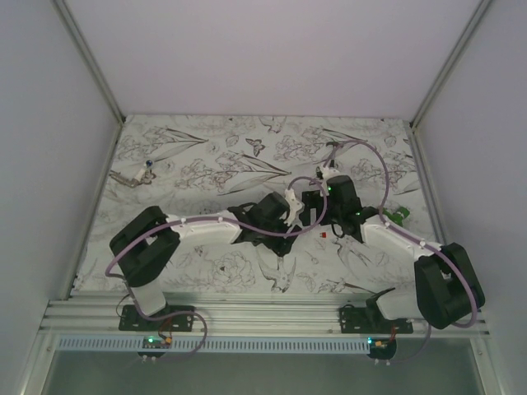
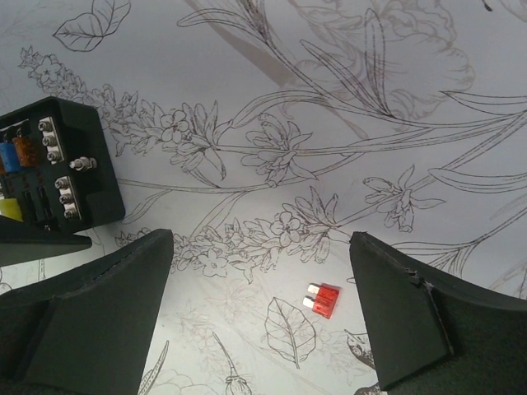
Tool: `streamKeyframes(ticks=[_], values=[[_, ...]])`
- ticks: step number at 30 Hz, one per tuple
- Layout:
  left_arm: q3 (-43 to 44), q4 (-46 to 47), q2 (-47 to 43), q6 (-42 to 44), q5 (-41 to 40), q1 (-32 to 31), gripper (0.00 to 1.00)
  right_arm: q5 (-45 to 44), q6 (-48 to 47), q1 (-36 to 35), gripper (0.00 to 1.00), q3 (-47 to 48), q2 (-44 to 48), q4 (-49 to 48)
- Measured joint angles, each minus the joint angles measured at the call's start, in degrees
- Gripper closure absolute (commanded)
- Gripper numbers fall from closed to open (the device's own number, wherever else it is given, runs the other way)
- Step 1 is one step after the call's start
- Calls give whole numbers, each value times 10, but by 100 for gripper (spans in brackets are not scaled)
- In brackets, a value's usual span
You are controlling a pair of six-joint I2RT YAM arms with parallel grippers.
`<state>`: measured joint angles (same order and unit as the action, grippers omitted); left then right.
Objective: Snap on the fuse box
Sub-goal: Pick up the fuse from the center of the board.
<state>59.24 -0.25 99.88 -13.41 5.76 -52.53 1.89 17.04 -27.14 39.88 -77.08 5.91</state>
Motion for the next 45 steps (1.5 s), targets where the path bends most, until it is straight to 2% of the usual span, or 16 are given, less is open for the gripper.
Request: streamKeyframes(ticks=[9, 22, 30, 45], values=[[21, -4, 33, 27, 3, 0, 43, -17, 1, 12, 4, -9, 0, 2], [28, -31, 45, 29, 2, 0, 44, -16, 1, 15, 2, -9, -10, 3], [35, -39, 50, 29, -3, -2, 60, -16, 1, 18, 1, -9, -10, 7], [37, -46, 50, 14, -30, -13, 60, -16, 1, 19, 0, -9, -12, 10]])
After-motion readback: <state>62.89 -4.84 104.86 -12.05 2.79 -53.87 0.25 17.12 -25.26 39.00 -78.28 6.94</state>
